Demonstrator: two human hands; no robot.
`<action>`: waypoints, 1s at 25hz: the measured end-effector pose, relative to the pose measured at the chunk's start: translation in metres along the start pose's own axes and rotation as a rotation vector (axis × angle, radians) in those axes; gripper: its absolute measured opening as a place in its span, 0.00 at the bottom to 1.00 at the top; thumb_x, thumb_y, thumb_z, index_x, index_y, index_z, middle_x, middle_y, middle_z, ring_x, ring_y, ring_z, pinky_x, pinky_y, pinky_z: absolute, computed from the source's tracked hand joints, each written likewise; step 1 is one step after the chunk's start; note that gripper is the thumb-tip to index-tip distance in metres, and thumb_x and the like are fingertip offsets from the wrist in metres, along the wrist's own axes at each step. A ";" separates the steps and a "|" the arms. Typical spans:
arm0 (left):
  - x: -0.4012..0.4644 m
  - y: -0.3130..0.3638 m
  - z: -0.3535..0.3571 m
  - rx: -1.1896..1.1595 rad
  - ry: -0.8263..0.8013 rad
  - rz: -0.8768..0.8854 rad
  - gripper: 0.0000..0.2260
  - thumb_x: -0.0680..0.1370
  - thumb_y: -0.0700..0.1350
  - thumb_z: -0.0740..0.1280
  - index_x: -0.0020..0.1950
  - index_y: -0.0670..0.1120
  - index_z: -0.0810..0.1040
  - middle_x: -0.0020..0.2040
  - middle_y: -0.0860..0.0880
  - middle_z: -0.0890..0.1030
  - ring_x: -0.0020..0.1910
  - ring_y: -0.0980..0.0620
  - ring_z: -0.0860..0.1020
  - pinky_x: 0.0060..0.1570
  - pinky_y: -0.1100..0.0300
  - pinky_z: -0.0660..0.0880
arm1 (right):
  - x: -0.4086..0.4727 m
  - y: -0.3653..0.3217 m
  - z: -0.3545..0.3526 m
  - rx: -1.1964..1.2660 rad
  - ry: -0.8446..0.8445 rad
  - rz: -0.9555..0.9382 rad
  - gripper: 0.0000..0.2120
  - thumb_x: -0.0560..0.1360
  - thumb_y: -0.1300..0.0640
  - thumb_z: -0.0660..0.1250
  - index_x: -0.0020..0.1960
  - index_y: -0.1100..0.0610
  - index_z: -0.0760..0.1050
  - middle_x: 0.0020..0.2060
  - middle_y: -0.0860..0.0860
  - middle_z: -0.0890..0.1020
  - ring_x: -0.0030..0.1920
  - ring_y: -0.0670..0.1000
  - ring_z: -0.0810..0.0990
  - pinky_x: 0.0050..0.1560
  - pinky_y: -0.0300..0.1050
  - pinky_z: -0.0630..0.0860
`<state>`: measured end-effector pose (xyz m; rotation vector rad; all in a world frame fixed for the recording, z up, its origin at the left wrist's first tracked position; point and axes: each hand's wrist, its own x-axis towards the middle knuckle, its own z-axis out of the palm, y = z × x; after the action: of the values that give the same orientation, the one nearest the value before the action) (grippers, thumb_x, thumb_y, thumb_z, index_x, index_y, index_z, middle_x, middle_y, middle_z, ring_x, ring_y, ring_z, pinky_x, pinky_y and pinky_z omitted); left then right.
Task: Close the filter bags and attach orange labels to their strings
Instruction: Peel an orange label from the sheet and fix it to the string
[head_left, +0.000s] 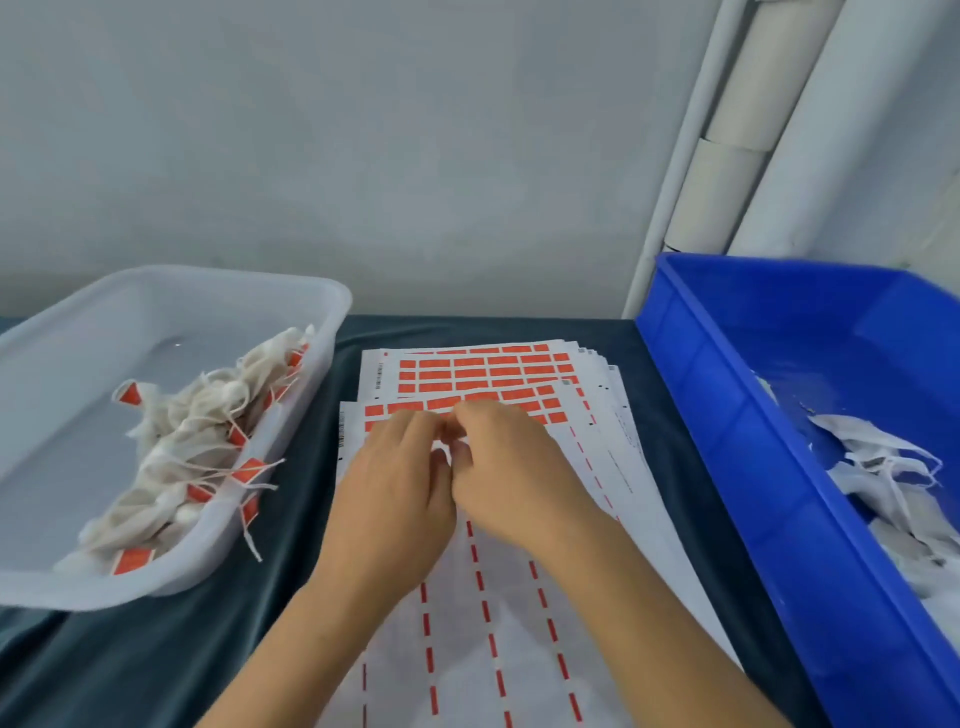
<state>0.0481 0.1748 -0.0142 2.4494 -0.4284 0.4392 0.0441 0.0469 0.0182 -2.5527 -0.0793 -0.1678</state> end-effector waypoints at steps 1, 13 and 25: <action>0.000 0.000 0.010 -0.003 -0.056 -0.006 0.11 0.84 0.46 0.61 0.64 0.57 0.76 0.61 0.59 0.79 0.54 0.64 0.71 0.50 0.73 0.64 | -0.003 0.009 0.002 -0.036 -0.040 0.027 0.14 0.83 0.52 0.66 0.68 0.46 0.75 0.62 0.46 0.82 0.57 0.52 0.83 0.62 0.47 0.79; -0.006 -0.009 0.044 0.093 -0.214 -0.009 0.13 0.84 0.57 0.61 0.69 0.60 0.72 0.65 0.60 0.78 0.58 0.59 0.75 0.60 0.65 0.72 | 0.004 0.040 -0.012 -0.157 -0.274 0.076 0.09 0.85 0.49 0.62 0.60 0.49 0.78 0.52 0.47 0.83 0.47 0.49 0.82 0.50 0.42 0.78; -0.007 -0.028 0.053 0.131 -0.395 0.133 0.18 0.82 0.62 0.61 0.72 0.63 0.71 0.72 0.62 0.67 0.69 0.58 0.68 0.69 0.63 0.68 | 0.035 0.086 -0.113 -0.206 0.219 0.152 0.08 0.83 0.53 0.63 0.48 0.50 0.80 0.41 0.46 0.83 0.39 0.45 0.81 0.35 0.39 0.75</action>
<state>0.0641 0.1648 -0.0720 2.6481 -0.7508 0.0311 0.0756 -0.0866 0.0692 -2.7131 0.2258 -0.4133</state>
